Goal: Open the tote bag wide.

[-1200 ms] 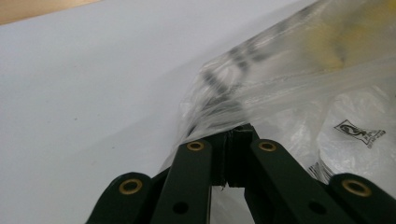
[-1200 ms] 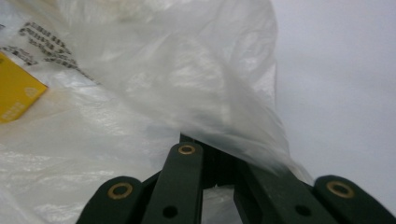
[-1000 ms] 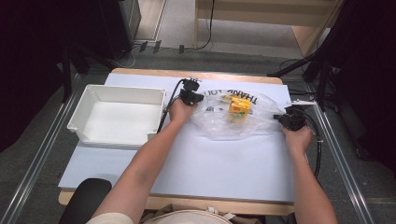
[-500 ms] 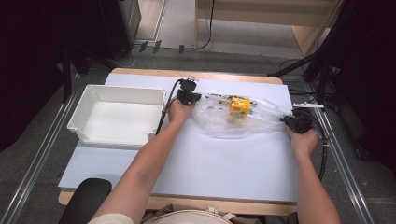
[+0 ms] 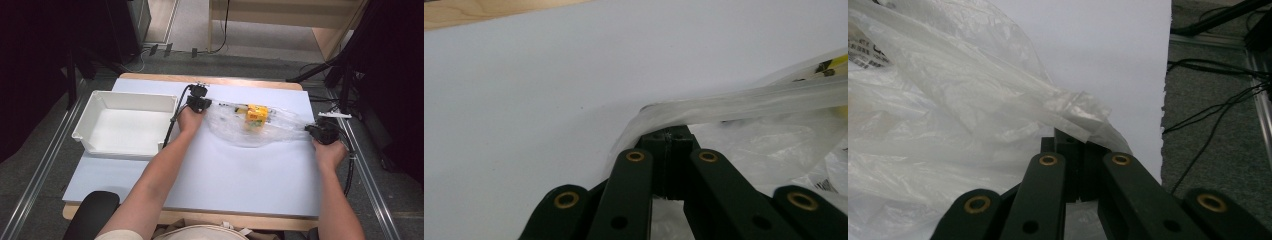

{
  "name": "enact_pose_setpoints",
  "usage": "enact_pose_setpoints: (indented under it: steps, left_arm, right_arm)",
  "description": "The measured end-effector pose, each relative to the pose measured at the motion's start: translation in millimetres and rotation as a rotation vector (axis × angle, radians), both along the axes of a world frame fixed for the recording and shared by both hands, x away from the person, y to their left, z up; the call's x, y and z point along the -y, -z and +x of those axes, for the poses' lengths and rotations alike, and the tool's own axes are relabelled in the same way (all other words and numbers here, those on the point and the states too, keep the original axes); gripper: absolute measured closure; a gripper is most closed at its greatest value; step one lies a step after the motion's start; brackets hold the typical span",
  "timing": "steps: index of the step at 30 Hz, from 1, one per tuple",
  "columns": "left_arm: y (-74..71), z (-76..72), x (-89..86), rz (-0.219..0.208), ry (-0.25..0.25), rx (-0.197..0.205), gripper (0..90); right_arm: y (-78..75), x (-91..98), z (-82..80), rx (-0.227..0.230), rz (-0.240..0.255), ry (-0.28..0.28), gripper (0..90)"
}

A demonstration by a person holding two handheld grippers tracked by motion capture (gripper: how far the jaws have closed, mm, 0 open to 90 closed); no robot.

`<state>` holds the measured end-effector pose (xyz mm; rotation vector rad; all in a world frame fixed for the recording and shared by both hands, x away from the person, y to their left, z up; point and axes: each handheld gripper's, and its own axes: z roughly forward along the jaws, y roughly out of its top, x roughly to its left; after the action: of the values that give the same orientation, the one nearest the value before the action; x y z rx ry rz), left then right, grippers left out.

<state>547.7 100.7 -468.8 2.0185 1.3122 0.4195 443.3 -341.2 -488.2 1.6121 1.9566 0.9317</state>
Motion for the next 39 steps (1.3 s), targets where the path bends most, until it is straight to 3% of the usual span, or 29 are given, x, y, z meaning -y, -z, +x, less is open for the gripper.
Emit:
enact_pose_setpoints:
  steps: [20, 23, 24, 25, 29, 36, 39]
  left_arm:
    - [-0.7, -0.4, -0.2, 0.003, -0.023, -0.006, 90.0]
    - [-4.5, 0.5, 2.2, 0.014, -0.025, -0.035, 90.0]
    - [-5.9, 0.4, 1.9, 0.002, -0.022, -0.038, 90.0]
    - [-10.3, -0.5, 1.0, -0.037, -0.009, -0.028, 90.0]
    - [-20.0, -2.2, 0.8, -0.080, 0.014, -0.025, 90.0]
    - [-37.7, -7.4, 4.7, -0.114, 0.076, -0.046, 88.9]
    - [-43.0, -8.6, 6.2, -0.105, 0.097, -0.047, 89.3]
  right_arm:
    - [-1.0, 0.4, -1.2, -0.010, -0.005, 0.038, 90.0]
    - [-5.6, 0.4, -0.6, -0.018, 0.026, 0.026, 90.0]
    - [-7.4, 0.5, -0.6, -0.016, 0.031, 0.025, 90.0]
    - [-12.1, 0.2, -1.4, 0.001, 0.048, 0.021, 90.0]
    - [-18.1, -0.9, -2.8, 0.005, 0.066, 0.014, 90.0]
    - [-30.8, -6.9, -7.0, 0.010, 0.065, -0.032, 90.0]
    - [-39.2, -14.3, -8.8, 0.023, 0.046, -0.063, 90.0]
